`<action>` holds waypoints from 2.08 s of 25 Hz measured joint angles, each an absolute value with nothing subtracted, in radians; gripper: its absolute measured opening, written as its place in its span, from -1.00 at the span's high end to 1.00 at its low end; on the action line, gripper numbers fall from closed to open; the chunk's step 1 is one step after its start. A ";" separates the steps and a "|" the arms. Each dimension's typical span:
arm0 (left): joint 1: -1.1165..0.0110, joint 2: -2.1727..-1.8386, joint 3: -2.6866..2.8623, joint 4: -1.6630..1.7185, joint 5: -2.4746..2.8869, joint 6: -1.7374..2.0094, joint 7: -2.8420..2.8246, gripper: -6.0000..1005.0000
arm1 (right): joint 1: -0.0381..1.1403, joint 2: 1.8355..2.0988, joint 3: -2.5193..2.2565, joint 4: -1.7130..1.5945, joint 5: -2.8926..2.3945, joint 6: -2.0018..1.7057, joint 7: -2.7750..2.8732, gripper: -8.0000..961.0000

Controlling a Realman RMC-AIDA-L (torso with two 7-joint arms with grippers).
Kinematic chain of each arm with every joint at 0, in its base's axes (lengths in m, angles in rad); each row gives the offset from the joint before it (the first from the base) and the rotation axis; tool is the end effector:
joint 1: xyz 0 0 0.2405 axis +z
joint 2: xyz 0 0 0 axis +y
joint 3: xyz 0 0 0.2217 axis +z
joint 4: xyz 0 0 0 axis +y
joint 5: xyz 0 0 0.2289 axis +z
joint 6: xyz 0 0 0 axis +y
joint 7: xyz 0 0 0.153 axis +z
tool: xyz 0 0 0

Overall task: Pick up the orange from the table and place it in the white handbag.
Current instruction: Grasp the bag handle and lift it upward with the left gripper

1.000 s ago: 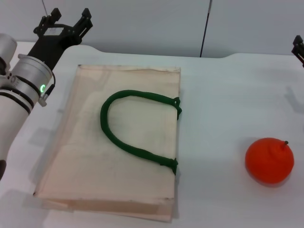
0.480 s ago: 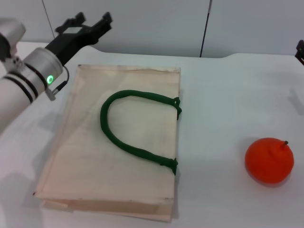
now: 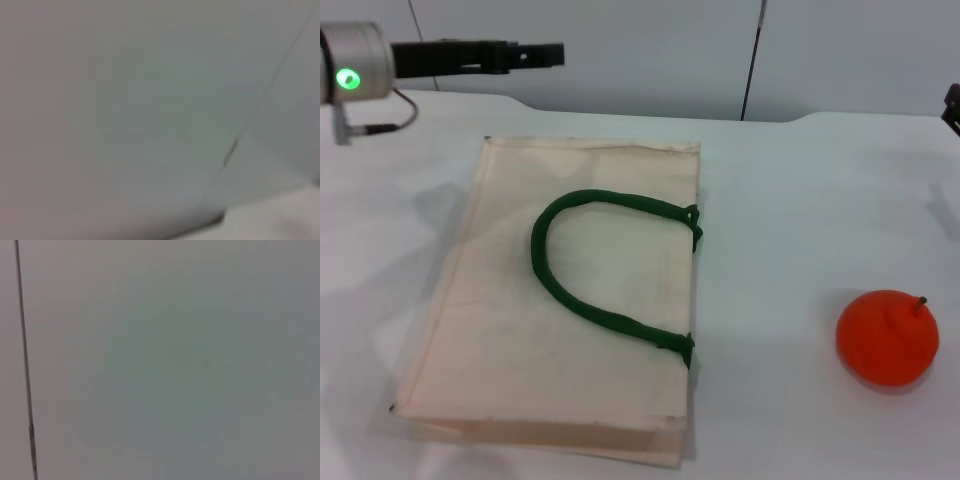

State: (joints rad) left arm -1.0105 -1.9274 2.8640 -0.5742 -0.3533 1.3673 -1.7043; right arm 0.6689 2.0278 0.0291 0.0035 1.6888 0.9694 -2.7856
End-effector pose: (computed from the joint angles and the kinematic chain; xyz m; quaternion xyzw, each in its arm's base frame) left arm -0.2270 0.4437 0.0944 -0.8508 -0.3841 -0.2374 0.2688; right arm 0.3068 0.4016 0.0191 -0.7034 0.2771 0.2801 0.5916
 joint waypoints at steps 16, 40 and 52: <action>-1.135 -1.957 2.864 -0.728 0.056 1.566 -1.817 -0.75 | 0.676 2.026 0.029 0.006 1.689 0.962 -2.786 -0.84; -1.128 -1.956 2.864 -0.443 0.160 1.232 -1.805 -0.73 | 0.685 2.028 0.038 0.006 1.689 0.962 -2.786 -0.84; -1.123 -1.961 2.864 -0.396 0.189 1.187 -1.805 -0.72 | 0.689 2.028 0.038 0.006 1.689 0.962 -2.786 -0.84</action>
State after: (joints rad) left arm -1.1229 -1.9613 2.8639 -0.3960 0.1889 1.1867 -1.8053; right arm 0.6890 2.0279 0.0384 0.0061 1.6889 0.9618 -2.7857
